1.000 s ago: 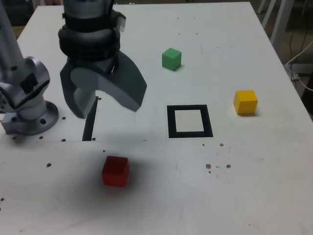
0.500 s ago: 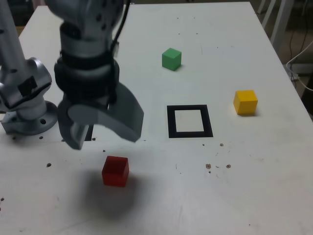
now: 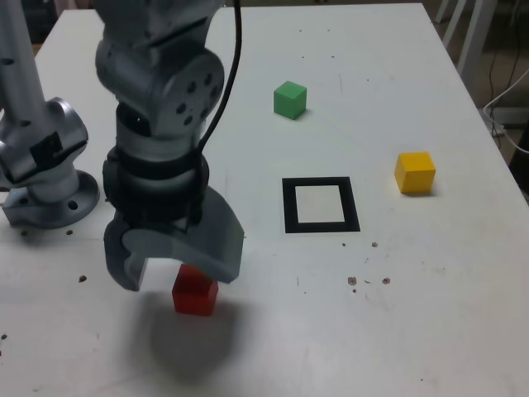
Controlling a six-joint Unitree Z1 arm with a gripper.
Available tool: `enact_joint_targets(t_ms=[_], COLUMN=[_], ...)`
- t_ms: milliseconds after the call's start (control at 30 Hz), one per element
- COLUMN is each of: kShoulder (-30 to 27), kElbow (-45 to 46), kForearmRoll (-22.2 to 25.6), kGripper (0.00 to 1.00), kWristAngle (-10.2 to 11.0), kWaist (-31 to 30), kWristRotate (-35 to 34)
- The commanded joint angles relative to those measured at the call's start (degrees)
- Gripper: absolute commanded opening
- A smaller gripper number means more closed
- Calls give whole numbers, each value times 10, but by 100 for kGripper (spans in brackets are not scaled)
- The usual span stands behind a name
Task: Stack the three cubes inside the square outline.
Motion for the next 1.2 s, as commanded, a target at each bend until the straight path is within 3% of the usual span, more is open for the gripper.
enact_joint_targets(t_ms=[0,267,667,967,1167], kShoulder=[9,34,39,43,42], kElbow=[2,4,4,8,8], kForearmRoll=[-13,-41,-56,-69,-67], kGripper=[97,93,73,70,62], kWristAngle=[-1,1,19,33,39], kWaist=[-5,-8,-9,-9,-9], kWristRotate=[3,18,28,38,37])
